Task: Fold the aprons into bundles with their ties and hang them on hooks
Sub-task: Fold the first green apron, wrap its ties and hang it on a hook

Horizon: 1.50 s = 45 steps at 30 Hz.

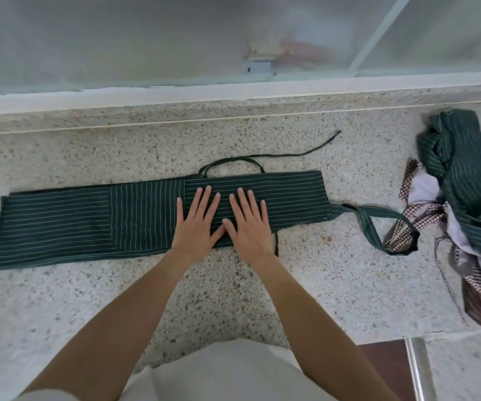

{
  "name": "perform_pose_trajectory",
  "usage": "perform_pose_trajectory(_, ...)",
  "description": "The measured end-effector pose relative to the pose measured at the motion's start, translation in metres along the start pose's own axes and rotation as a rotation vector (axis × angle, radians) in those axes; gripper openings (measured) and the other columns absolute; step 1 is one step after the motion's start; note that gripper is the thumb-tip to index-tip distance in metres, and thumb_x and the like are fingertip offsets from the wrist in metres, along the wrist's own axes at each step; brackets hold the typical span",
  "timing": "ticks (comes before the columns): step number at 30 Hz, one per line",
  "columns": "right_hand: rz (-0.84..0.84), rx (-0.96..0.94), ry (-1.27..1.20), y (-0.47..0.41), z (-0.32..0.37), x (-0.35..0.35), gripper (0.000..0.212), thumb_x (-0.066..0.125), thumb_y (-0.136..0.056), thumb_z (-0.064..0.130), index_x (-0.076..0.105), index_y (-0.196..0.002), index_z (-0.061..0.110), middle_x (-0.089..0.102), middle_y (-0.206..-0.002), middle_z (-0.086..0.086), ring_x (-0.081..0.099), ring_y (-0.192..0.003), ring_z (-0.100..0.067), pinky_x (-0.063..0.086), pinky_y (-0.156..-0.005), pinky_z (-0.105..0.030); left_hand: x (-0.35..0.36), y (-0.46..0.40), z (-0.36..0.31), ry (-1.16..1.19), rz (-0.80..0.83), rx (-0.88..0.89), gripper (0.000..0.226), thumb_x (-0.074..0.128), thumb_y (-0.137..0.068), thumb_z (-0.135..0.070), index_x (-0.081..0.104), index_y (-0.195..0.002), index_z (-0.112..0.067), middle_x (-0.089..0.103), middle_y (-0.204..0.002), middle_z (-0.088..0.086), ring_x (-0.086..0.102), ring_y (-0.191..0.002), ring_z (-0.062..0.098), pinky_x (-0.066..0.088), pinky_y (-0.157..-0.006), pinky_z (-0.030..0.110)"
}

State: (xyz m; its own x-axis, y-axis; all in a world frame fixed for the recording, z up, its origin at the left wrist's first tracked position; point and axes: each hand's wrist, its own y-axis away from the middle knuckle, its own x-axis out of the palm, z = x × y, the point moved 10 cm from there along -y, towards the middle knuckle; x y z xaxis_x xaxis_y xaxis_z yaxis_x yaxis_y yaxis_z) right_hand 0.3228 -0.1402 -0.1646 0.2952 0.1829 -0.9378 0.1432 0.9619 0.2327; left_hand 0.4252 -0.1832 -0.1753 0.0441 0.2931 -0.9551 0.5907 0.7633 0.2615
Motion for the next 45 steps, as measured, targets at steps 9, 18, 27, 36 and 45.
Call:
perform_pose_trajectory(9, 0.069, -0.100, 0.127, 0.003, -0.033, 0.006, 0.061, 0.012, -0.097, 0.054, 0.007, -0.150, 0.023, 0.004, -0.157, 0.000, 0.001, -0.145, -0.021, 0.002, -0.117, -0.038, -0.032, 0.059, 0.077, 0.323, -0.138, -0.079, 0.058, 0.023, -0.093, -0.056, 0.023, -0.146, -0.031, 0.013, -0.152, -0.018, 0.002, -0.143, 0.008, -0.001, -0.116, 0.049)
perform_pose_trajectory(18, -0.106, -0.186, 0.186, 0.015, 0.031, -0.022, 0.058, 0.062, -0.083, 0.008, 0.042, -0.138, 0.009, 0.036, -0.147, -0.013, 0.030, -0.137, -0.033, 0.026, -0.111, -0.051, -0.014, 0.176, 0.232, 0.413, -0.209, -0.283, 0.045, 0.032, -0.099, -0.037, 0.053, -0.132, -0.014, 0.044, -0.143, 0.004, 0.027, -0.138, 0.023, 0.025, -0.113, 0.038)
perform_pose_trajectory(27, -0.040, -0.297, 0.053, 0.029, 0.167, 0.016, 0.028, 0.062, -0.086, 0.013, 0.063, -0.114, 0.015, 0.059, -0.112, -0.007, 0.054, -0.105, -0.029, 0.048, -0.088, -0.043, -0.022, 0.197, 0.285, 0.399, -0.316, -0.683, 0.049, 0.072, -0.078, -0.036, 0.055, -0.124, -0.027, 0.037, -0.145, 0.007, 0.021, -0.139, 0.030, 0.000, -0.110, 0.052)
perform_pose_trajectory(36, -0.075, -0.275, 0.070, 0.053, 0.153, 0.022, 0.030, 0.068, -0.083, 0.011, 0.064, -0.112, 0.017, 0.061, -0.121, -0.006, 0.056, -0.113, -0.032, 0.042, -0.098, -0.054, -0.015, 0.222, 0.341, 0.641, -0.213, -0.993, 0.077, 0.075, -0.075, -0.035, 0.035, -0.135, -0.010, 0.053, -0.122, 0.019, 0.052, -0.109, 0.035, 0.045, -0.088, 0.043)
perform_pose_trajectory(45, 0.293, -0.302, 0.232, 0.073, 0.127, 0.062, 0.066, -0.018, -0.083, 0.064, -0.016, -0.144, 0.038, -0.027, -0.152, 0.007, -0.029, -0.138, -0.028, -0.014, -0.113, -0.050, -0.092, 0.246, 0.296, 0.977, -0.777, -0.968, 0.020, 0.067, -0.085, -0.024, 0.062, -0.103, -0.017, 0.066, -0.091, -0.006, 0.062, -0.080, 0.008, 0.052, -0.073, 0.024)
